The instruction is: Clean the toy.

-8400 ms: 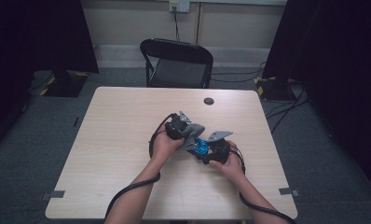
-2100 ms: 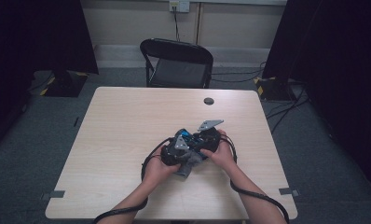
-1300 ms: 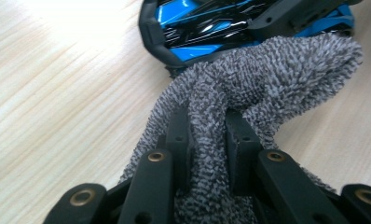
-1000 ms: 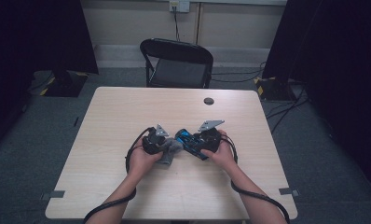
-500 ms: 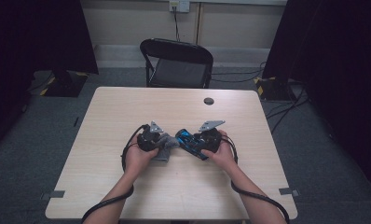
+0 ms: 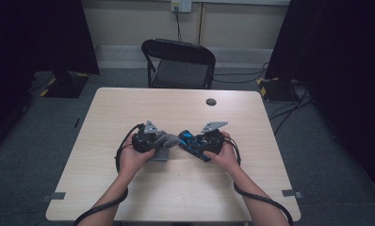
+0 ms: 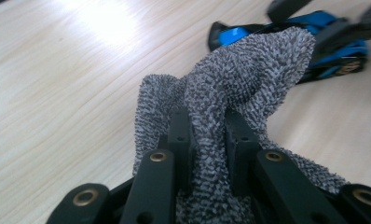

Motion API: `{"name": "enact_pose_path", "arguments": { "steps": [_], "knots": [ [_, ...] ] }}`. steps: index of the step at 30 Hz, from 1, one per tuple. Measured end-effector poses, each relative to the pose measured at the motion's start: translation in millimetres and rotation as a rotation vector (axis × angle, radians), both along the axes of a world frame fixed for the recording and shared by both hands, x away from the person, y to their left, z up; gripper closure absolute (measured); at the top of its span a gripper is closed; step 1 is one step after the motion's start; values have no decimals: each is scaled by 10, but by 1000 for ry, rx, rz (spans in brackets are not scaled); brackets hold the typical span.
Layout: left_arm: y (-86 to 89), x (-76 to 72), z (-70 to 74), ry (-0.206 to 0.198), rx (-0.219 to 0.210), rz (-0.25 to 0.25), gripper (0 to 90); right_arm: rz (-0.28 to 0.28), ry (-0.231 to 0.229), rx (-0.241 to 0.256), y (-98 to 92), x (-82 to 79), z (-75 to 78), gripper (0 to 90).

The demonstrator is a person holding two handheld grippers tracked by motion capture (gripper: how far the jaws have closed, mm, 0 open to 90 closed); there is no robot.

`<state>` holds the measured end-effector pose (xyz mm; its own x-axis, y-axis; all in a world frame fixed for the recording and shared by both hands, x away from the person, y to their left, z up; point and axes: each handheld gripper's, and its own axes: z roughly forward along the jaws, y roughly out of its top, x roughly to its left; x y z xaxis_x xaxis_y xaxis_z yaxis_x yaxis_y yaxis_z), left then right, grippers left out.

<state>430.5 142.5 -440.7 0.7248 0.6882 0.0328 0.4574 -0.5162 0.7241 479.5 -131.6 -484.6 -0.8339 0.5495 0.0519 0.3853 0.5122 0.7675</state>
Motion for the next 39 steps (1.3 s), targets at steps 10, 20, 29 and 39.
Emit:
{"name": "enact_pose_path", "arguments": {
  "steps": [10, 20, 29, 39],
  "knots": [
    [-405, -291, -81, 20, -25, -152, 758, -3, -1, 3, -4, -5, -2, 432],
    [-906, -428, -238, 52, 8, -285, 757, 0, 0, 4, -11, -5, -3, 432],
    [-1182, -368, -370, 50, 44, -287, 747, -2, -2, 9, -24, -13, -8, 432],
    [-1137, -304, -368, 37, 63, -261, 746, 0, -3, 12, -32, -18, -11, 432]
  ]
}}
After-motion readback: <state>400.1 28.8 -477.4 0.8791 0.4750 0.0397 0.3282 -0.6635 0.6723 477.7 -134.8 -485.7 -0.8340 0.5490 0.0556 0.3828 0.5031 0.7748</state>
